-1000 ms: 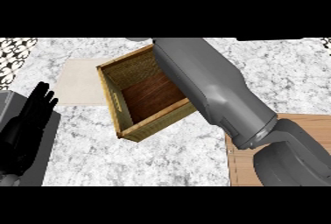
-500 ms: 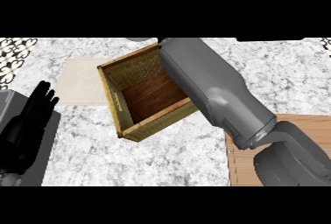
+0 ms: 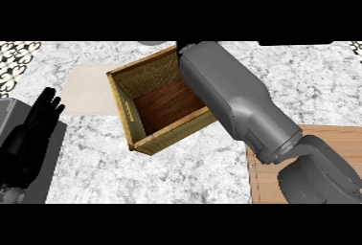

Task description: Pick the tomato from the cutting board and place it in the basket

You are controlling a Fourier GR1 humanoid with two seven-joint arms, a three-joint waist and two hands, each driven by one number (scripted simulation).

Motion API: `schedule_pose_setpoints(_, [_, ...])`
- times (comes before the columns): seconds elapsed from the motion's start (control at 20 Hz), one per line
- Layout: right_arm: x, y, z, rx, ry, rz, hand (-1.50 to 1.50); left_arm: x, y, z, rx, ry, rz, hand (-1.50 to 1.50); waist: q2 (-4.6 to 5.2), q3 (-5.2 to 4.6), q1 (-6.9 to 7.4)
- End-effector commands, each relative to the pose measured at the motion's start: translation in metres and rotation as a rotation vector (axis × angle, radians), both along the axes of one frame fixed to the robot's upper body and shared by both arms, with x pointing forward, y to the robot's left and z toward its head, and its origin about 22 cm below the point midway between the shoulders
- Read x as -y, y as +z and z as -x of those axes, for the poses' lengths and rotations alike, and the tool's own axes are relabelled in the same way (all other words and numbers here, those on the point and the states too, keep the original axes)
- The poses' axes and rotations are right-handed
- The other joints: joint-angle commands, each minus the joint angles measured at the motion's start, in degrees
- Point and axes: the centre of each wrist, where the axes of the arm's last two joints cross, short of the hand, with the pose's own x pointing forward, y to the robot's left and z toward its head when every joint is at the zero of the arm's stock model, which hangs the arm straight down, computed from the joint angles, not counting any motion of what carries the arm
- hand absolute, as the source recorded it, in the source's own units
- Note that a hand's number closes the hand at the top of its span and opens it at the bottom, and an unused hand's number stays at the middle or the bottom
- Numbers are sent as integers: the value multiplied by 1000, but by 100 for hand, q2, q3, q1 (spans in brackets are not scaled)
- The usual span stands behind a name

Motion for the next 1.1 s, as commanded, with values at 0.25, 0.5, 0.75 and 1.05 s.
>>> schedule_pose_setpoints(0.25, [9, -17, -1, -90, -103, -90, 150, -13, -5, -22, 0, 64, -40, 0, 72, -313, -86])
schedule_pose_setpoints(0.5, [13, -25, -2, -125, -192, -87, 150, -3, -21, -13, -1, 41, -50, 0, 71, -320, 20])
schedule_pose_setpoints(0.75, [7, -19, 2, -9, -168, -156, -150, -11, -15, -19, -4, 60, -46, 0, 27, -314, -101])
schedule_pose_setpoints(1.05, [-6, 23, 4, 217, -129, -336, -150, -14, -16, -16, -22, 67, -46, 0, 42, -311, -176])
